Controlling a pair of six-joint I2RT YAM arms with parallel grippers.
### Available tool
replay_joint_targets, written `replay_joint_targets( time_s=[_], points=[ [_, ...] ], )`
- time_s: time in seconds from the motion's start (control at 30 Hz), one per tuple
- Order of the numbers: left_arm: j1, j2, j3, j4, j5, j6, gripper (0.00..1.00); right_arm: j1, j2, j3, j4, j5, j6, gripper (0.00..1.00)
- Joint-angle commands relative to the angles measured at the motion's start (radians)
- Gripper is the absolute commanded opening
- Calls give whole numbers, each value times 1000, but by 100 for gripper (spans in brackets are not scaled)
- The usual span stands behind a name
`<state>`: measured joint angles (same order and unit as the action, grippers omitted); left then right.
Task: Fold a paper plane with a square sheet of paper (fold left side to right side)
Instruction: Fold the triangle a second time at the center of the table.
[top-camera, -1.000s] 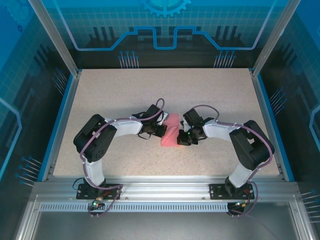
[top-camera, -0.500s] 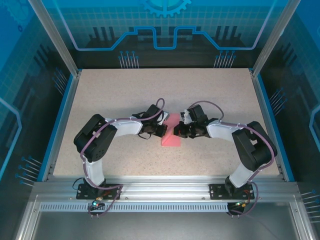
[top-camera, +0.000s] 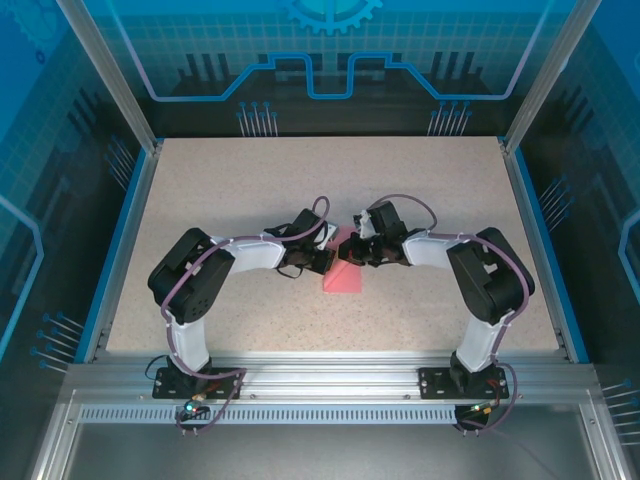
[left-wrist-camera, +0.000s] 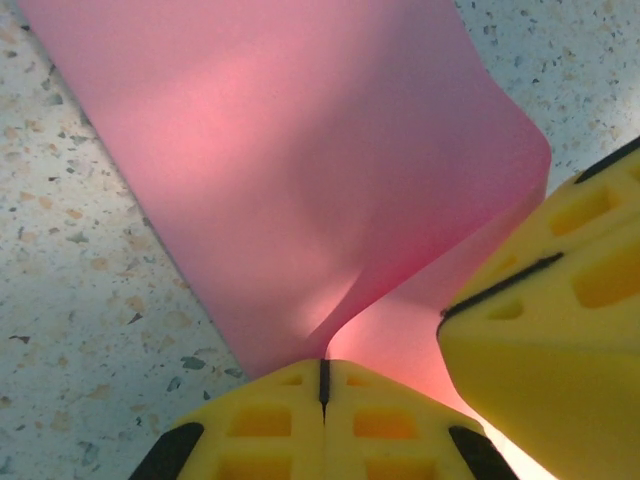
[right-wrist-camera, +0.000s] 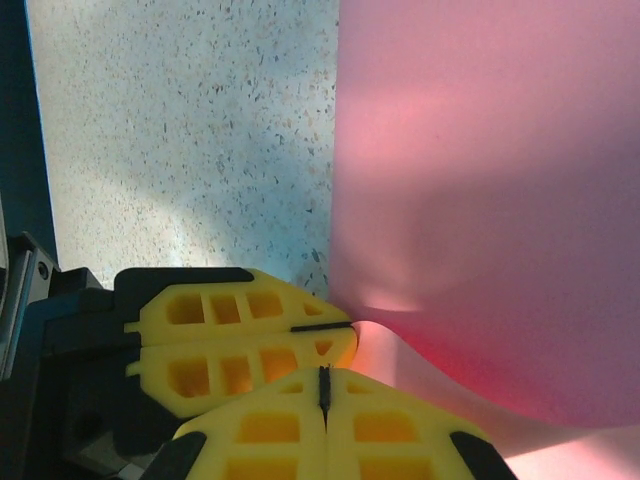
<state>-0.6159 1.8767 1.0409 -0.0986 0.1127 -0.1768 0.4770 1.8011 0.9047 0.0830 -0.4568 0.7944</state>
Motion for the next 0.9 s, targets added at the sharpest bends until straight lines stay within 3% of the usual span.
replay_joint_targets(
  time_s=[0.0,0.87],
  points=[
    [4,30,-12,-32,15,28,0,2,26,19,-6,-14,-2,0],
    [0,33,-5,-46,7,34,0,0,41,-20,-116,91,-75,0]
  ],
)
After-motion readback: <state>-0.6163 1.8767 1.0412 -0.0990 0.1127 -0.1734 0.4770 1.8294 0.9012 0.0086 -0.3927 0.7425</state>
